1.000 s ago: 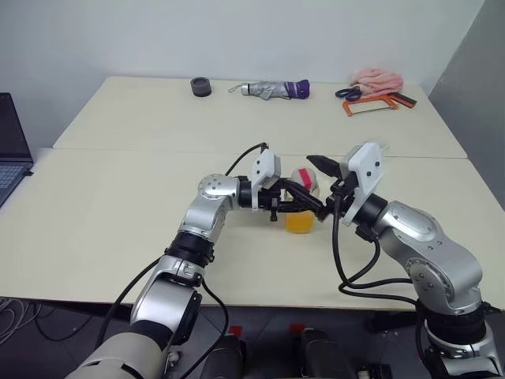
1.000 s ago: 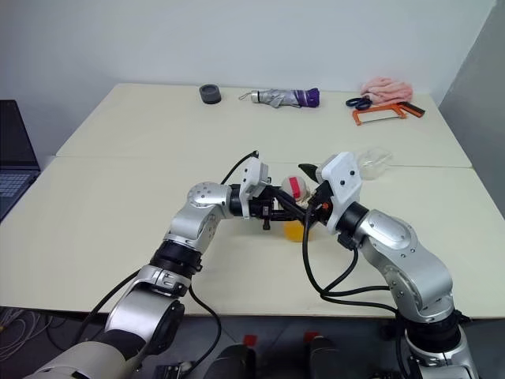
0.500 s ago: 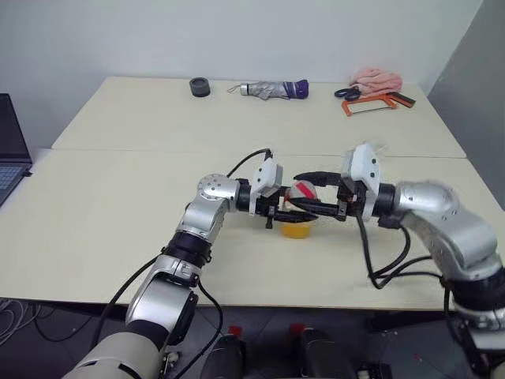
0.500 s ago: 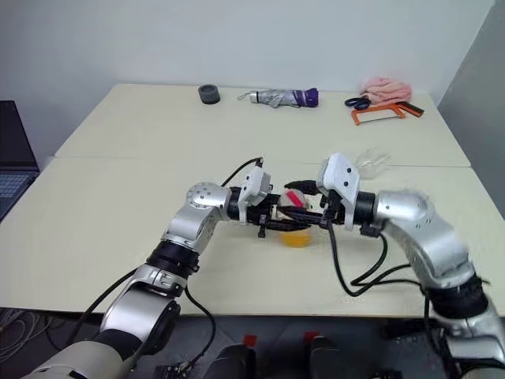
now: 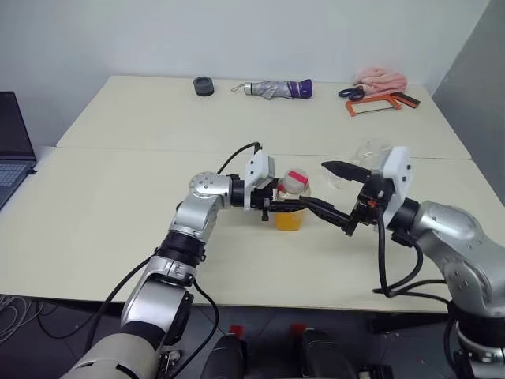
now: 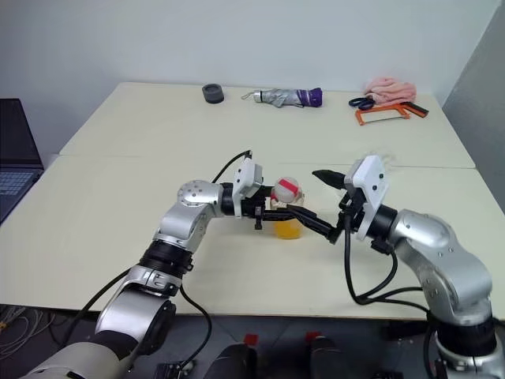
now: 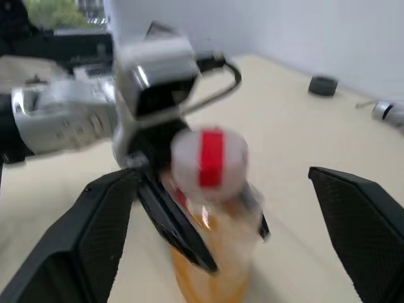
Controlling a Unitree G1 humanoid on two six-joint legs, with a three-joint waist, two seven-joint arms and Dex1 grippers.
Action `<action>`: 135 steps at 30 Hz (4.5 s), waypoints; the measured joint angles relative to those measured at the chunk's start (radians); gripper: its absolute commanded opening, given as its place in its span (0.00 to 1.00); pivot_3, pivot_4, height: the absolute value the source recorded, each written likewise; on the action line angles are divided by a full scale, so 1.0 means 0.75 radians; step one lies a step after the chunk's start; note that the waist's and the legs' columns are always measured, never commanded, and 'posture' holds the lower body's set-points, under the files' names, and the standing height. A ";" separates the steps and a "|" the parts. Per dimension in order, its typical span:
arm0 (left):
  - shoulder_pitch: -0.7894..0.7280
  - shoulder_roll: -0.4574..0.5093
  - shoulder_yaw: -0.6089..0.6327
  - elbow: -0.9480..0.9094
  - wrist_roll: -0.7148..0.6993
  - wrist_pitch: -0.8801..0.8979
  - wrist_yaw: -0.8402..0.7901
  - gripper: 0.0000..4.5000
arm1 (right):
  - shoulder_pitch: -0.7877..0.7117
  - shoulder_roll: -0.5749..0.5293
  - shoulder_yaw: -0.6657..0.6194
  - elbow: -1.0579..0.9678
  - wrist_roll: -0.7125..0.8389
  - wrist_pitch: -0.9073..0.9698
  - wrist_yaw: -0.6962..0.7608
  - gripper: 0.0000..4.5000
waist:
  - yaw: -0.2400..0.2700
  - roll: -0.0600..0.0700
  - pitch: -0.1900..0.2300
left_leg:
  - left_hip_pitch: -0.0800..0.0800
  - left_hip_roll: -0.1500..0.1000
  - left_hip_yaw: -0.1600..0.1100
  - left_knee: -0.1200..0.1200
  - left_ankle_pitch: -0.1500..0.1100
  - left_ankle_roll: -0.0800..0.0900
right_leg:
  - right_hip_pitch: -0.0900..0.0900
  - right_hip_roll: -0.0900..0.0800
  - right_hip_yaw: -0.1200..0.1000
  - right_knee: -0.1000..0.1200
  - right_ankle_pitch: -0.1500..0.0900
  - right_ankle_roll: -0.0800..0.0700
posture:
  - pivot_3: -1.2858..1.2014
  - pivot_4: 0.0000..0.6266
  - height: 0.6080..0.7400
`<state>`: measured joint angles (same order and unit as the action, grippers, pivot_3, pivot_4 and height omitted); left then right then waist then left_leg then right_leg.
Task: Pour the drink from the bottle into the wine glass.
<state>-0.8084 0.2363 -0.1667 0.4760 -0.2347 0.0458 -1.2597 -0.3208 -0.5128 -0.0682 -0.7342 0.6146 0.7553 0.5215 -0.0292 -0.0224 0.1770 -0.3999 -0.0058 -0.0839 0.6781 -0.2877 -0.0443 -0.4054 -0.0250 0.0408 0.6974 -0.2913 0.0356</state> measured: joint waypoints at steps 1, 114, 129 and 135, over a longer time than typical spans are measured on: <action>0.000 -0.005 0.000 0.003 0.001 0.000 0.012 0.39 | 0.010 0.033 0.030 -0.053 -0.009 0.036 -0.076 0.98 | -0.004 0.000 0.000 | 0.000 0.000 0.001 0.000 0.000 0.000 | 0.000 0.001 0.001 0.000 0.000 0.000 | 0.52 0.24 1.00; -0.080 0.003 -0.019 0.093 0.001 0.020 -0.164 0.39 | -0.009 0.126 0.142 0.130 -0.207 -0.200 0.030 0.96 | -0.008 0.002 0.001 | 0.001 -0.002 0.002 0.000 0.000 0.000 | 0.000 0.003 0.001 0.000 0.000 0.000 | 0.52 0.24 1.00; -0.080 0.001 -0.019 0.094 0.001 0.004 -0.136 0.38 | -0.003 0.103 0.156 0.105 -0.286 -0.208 -0.055 0.96 | -0.006 0.002 0.001 | 0.001 -0.002 0.002 0.000 0.000 0.000 | 0.000 0.003 0.001 0.000 0.000 0.000 | 0.52 0.24 1.00; -0.080 0.004 -0.019 0.096 0.002 -0.014 -0.127 0.38 | 0.027 0.079 0.152 0.080 -0.256 -0.190 -0.046 0.96 | -0.006 0.002 0.001 | 0.001 -0.002 0.002 0.000 0.000 0.000 | 0.000 0.003 0.001 0.000 0.000 0.000 | 0.52 0.24 1.00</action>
<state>-0.8686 0.2392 -0.1811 0.5482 -0.2334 0.0356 -1.3547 -0.3004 -0.4534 0.0459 -0.6744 0.4224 0.6126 0.4871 -0.0338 -0.0209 0.1779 -0.3990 -0.0076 -0.0823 0.6781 -0.2877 -0.0441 -0.4056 -0.0225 0.0417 0.6976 -0.2914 0.0353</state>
